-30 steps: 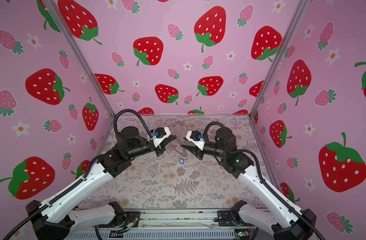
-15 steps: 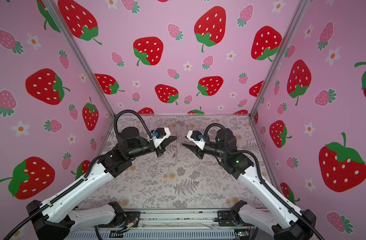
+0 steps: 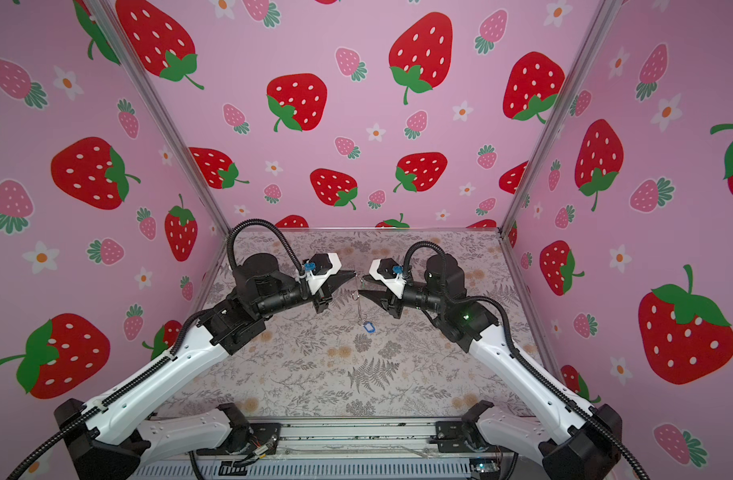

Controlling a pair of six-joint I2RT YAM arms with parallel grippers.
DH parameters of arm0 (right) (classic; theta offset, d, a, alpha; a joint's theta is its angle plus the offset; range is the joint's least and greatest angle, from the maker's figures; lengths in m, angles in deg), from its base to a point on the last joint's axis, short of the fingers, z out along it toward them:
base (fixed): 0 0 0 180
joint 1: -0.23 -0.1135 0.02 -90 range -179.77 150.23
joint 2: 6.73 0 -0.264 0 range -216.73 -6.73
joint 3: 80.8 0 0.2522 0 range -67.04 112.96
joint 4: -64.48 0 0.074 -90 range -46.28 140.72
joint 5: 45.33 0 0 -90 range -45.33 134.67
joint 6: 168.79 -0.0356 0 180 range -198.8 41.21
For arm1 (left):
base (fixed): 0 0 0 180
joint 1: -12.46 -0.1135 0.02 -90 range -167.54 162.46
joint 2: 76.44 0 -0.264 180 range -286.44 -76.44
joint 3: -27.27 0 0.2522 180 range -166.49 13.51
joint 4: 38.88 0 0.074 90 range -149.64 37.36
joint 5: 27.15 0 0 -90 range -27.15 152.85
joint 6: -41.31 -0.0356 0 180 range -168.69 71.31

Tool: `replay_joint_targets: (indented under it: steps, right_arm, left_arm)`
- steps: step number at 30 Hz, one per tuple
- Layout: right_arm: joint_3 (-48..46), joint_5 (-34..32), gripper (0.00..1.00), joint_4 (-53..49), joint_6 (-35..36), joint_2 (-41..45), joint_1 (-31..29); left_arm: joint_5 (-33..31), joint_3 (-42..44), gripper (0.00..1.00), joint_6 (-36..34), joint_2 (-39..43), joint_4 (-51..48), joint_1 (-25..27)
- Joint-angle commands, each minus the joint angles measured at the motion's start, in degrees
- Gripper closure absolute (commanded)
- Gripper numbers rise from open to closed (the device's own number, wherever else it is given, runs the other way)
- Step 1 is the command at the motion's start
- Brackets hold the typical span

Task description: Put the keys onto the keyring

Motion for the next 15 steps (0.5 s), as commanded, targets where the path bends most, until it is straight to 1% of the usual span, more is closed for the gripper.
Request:
replay_joint_targets:
  steps: [1,11,15]
  right_arm:
    - [0.53,0.78,0.66,1.80,-1.36,-0.47,0.13]
    - [0.74,-1.02,0.86,1.05,-1.02,-0.92,0.15]
    - [0.55,-0.72,0.92,0.53,-0.35,-0.95,0.15]
  left_arm:
    - [1.42,0.09,1.00,0.41,-0.02,3.46,0.15]
    - [1.95,-0.25,1.00,1.24,0.06,4.37,0.28]
    - [2.13,-0.06,1.00,2.05,0.04,5.54,0.29]
